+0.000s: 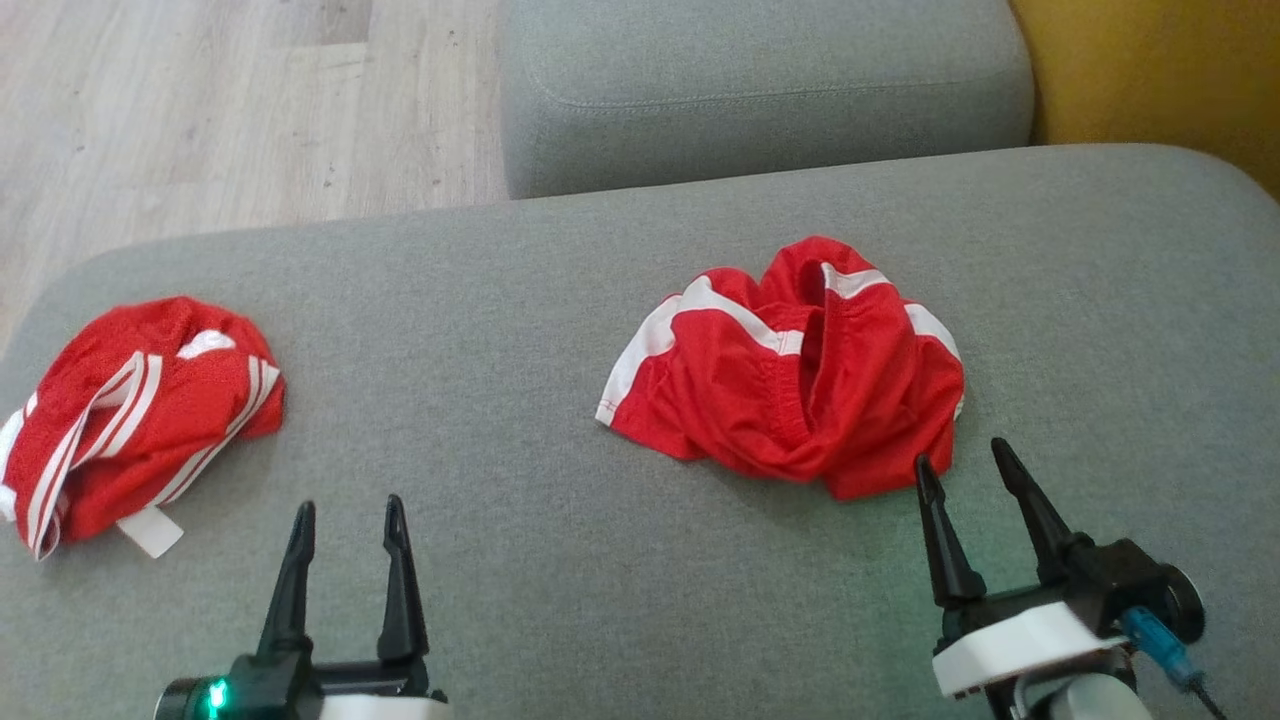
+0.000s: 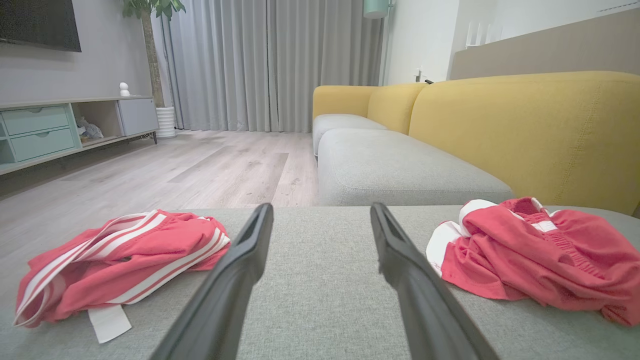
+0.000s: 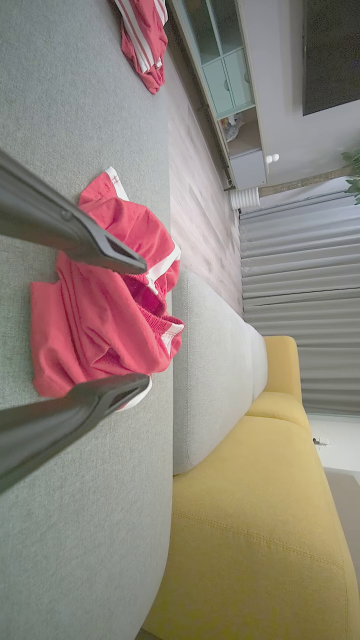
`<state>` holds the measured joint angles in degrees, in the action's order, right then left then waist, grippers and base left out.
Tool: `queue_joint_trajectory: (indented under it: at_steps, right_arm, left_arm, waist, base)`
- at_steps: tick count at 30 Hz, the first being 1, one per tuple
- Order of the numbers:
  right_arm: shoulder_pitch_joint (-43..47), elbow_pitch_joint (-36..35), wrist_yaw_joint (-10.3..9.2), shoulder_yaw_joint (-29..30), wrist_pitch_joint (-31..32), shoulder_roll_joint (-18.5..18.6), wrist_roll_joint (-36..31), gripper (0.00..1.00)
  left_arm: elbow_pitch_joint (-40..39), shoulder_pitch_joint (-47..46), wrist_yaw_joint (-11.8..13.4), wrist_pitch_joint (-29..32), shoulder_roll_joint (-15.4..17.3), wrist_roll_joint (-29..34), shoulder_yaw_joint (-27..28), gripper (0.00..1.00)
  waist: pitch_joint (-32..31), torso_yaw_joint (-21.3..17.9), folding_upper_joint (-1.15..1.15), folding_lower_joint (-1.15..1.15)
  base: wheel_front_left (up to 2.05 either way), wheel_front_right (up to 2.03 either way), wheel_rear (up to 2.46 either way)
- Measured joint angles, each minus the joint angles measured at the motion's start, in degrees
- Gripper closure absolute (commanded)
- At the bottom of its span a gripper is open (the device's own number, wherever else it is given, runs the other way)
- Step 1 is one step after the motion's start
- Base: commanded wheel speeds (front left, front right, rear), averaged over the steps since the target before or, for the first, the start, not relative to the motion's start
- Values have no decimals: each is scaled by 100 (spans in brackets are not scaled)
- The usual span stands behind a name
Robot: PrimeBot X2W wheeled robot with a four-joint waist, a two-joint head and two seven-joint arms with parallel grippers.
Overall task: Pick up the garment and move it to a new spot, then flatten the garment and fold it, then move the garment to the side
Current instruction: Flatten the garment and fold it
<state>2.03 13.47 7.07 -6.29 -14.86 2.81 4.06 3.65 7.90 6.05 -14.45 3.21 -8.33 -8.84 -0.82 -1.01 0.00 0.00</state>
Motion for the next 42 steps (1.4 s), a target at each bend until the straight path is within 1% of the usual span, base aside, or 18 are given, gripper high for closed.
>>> queue_joint_trajectory:
  at_steps: [30,33,35,38,40,41,42]
  right_arm:
    - [1,59,0,107,0,-3,5,0]
    - [0,58,0,93,0,-3,4,0]
    - [-1,54,0,68,0,-3,3,0]
    - [-15,53,0,-16,0,-3,-13,0]
    - [-35,45,0,-82,0,-5,-64,0]
    - [-79,22,0,-108,1,-5,-70,0]
    - [-136,10,0,-123,1,-7,-70,0]
  left_arm:
    - [147,0,-11,0,-3,-19,-81,0]
    - [151,-1,-70,0,-3,-48,-134,0]
    - [181,-23,-136,0,-3,-177,-222,0]
    - [382,-276,-303,0,-3,-421,-461,0]
    - [650,-672,-428,0,-2,-643,-728,0]
    - [937,-1258,-570,1,-4,-860,-1094,0]
    - [1104,-1585,-643,1,-11,-1035,-1281,0]
  waist:
    - [-71,58,0,0]
    - [-43,30,0,0]
    - [5,-14,0,0]
    - [109,-122,0,0]
    - [210,-213,0,0]
    - [359,-309,0,0]
    - [435,-366,0,1]
  base:
    - [0,0,0]
    - [0,0,0]
    - [0,0,0]
    - [0,0,0]
    - [0,0,0]
    - [0,0,0]
    - [0,0,0]
